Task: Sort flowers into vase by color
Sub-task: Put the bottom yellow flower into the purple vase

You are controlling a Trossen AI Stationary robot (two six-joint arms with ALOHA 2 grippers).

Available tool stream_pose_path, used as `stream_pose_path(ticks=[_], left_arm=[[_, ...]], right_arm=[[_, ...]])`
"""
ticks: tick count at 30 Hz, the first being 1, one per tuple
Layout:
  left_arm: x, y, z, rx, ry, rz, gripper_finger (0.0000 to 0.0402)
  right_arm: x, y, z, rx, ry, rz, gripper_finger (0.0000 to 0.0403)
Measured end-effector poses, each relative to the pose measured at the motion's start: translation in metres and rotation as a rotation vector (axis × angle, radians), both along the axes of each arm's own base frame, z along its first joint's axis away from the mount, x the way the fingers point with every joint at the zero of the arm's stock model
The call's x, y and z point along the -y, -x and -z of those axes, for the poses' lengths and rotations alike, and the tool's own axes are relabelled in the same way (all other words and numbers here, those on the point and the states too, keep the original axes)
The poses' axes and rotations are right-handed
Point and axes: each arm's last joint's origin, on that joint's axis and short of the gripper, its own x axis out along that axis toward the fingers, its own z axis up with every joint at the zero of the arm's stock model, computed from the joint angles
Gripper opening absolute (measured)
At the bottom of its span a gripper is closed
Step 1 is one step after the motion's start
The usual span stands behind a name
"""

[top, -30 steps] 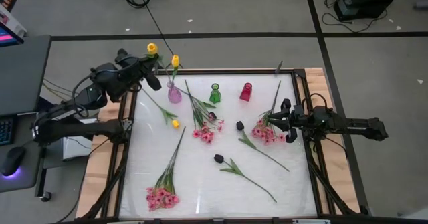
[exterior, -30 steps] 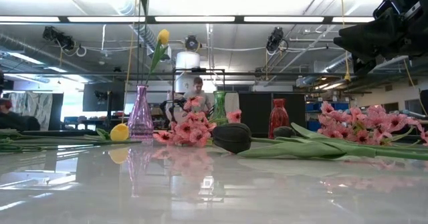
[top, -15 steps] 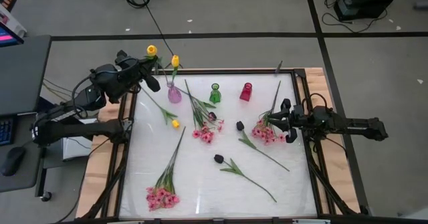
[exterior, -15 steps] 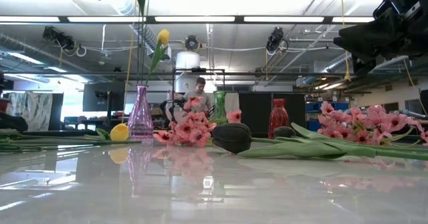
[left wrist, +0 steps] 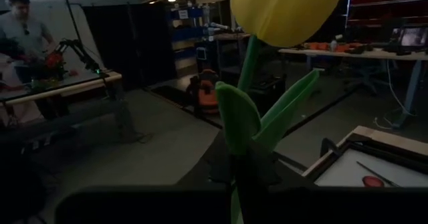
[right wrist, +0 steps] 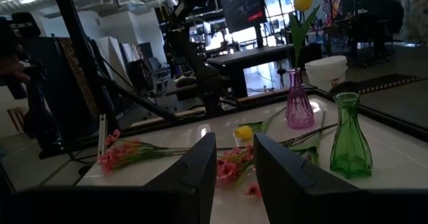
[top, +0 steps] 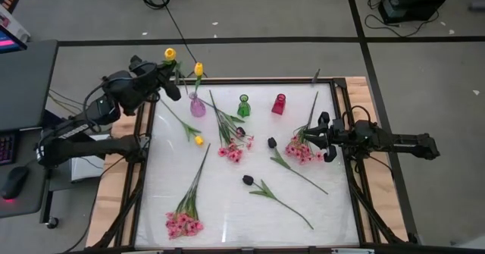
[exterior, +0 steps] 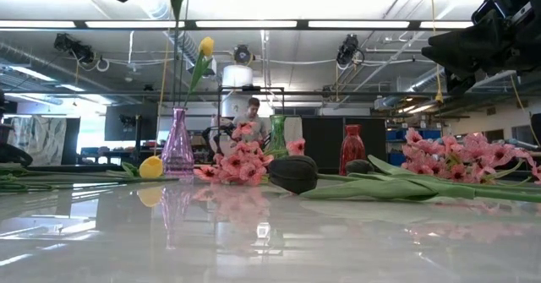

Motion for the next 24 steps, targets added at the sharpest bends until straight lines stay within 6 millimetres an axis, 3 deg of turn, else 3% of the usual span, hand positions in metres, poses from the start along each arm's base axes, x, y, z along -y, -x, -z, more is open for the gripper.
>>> stream_pose_path(ticks=[24], left_arm=[[-0.005,-0.013,0.006,0.005,0.051,0.053,0.0009]], right_arm=[[0.000,0.000,0.000,0.000,0.000,0.000,0.0110]])
